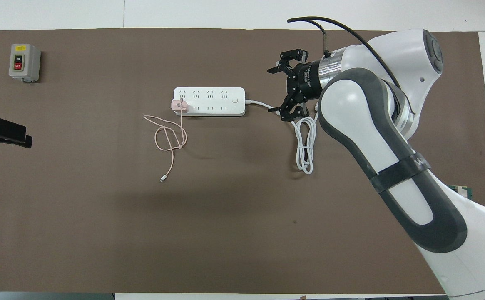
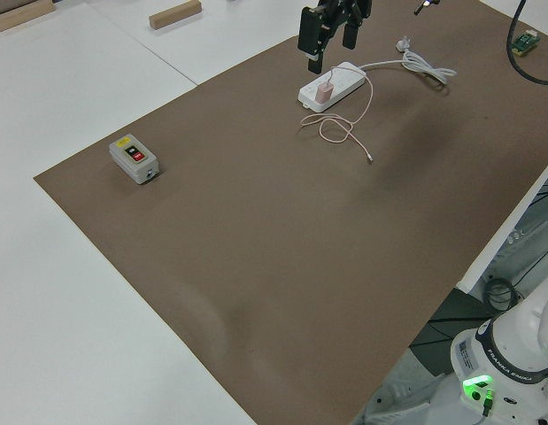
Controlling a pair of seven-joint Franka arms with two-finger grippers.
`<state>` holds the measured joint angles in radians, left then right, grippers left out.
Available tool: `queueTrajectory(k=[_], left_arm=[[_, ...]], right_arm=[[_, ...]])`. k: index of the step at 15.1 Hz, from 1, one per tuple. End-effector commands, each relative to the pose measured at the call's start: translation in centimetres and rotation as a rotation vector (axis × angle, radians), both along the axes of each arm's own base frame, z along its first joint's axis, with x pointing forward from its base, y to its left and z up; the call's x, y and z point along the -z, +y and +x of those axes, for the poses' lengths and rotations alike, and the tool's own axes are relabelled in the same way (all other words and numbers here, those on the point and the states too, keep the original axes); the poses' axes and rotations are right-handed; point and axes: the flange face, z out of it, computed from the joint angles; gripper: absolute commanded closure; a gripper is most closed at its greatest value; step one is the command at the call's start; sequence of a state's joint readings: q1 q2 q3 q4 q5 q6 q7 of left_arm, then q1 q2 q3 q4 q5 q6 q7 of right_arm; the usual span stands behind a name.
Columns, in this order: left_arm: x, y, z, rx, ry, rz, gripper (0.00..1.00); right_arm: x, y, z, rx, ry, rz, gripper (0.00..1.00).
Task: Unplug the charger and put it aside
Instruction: 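Reach the right gripper to the cord end of the white power strip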
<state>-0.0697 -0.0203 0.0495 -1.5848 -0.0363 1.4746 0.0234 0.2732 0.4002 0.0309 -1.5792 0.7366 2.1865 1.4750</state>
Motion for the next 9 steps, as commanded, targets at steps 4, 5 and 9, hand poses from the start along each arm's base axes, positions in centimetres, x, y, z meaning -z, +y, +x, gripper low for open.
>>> queueTrajectory(k=[4,5,9], left_arm=[[-0.1,0.2,-0.8,-0.001,0.002,-0.008,0.0],[-0.1,0.2,-0.8,0.0,0.004,-0.008,0.0],[-0.1,0.2,-0.8,-0.001,0.002,-0.008,0.0]], right_arm=[[2.4,-1.1,1.0,0.073,0.013,0.016,0.0],[2.6,-0.9,0.9,0.068,0.015,0.012,0.0],[3.4,0.0,-0.2,-0.053,0.009,-0.063,0.0]])
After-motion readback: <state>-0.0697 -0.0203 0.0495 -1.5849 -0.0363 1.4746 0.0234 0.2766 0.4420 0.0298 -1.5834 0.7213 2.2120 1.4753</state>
